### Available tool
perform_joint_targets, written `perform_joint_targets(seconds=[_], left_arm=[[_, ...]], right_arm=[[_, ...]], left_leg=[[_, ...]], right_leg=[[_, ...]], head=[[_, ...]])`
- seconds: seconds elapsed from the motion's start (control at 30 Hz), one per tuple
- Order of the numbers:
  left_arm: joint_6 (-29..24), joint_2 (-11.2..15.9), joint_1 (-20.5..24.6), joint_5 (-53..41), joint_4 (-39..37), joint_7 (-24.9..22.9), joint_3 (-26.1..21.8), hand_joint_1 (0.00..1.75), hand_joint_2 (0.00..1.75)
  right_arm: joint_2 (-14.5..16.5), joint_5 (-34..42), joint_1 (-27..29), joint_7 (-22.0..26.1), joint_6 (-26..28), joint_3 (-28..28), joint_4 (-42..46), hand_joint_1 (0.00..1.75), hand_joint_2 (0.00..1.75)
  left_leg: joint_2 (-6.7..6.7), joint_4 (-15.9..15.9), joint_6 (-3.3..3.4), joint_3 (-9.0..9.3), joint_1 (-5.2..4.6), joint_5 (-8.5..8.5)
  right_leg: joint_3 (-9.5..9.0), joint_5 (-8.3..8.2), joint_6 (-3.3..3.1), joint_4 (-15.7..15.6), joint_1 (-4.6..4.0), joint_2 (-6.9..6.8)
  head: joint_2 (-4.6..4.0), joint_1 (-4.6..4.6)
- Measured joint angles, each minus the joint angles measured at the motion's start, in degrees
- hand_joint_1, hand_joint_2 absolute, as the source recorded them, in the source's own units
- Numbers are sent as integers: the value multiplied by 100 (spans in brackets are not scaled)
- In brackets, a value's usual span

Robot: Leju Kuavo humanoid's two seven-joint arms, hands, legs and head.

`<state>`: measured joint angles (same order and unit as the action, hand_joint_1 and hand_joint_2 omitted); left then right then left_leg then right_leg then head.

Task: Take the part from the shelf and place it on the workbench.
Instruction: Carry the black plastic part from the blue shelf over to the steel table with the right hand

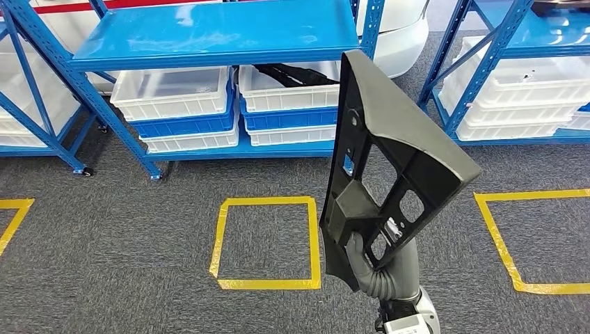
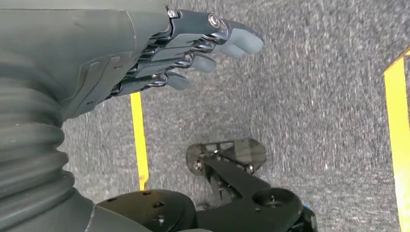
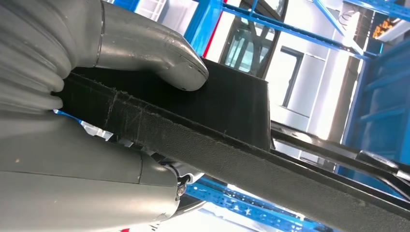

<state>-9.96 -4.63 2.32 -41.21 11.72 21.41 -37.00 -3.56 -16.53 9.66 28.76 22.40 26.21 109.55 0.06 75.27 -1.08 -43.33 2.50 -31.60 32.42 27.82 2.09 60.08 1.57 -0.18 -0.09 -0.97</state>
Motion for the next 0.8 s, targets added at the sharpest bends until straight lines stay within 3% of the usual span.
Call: perform_joint_targets(seconds=[0.03, 0.1, 0.17, 0.23, 0.37, 0.8], left_arm=[[0, 0, 0, -4, 0, -2, 8, 0, 175], [-2, 5, 5, -7, 2, -4, 21, 0, 175], [-12, 2, 11, -7, 4, -2, 26, 0, 175], [-30, -11, 12, -7, 4, 0, 28, 0, 175], [-57, -42, 9, -22, 4, -48, 29, 0, 175], [-90, -94, 6, -80, 4, -53, 28, 0, 175]], right_arm=[[0, -3, -1, 0, 1, 0, 1, 175, 175], [0, -7, -2, 1, 4, 0, 2, 175, 175], [-2, -10, -1, 0, 17, -1, 2, 175, 175], [-4, -20, 4, -1, 31, -1, 7, 175, 175], [-7, -52, 36, -2, 50, 1, 39, 175, 175], [-9, -29, 102, -4, 18, 4, 63, 175, 175]], left_leg=[[-5, -176, 104, 129, -64, 92], [-12, -888, 340, 556, -208, 361], [21, -1352, 453, 806, -318, 495], [47, -1447, 435, 833, -370, 517], [11, -1588, 195, 868, -357, 584], [2, -1588, 275, 857, -380, 602]], right_leg=[[-4, 2, -4, 0, -45, 1], [-16, 12, -16, 0, -107, 5], [-16, 20, -24, 0, -141, 2], [-16, 18, -17, -21, -137, -15], [-49, -13, -136, -119, -134, -46], [-46, -86, -33, -232, -112, -48]], head=[[0, 1], [0, 7], [0, 10], [0, 6], [0, 25], [0, 20]])
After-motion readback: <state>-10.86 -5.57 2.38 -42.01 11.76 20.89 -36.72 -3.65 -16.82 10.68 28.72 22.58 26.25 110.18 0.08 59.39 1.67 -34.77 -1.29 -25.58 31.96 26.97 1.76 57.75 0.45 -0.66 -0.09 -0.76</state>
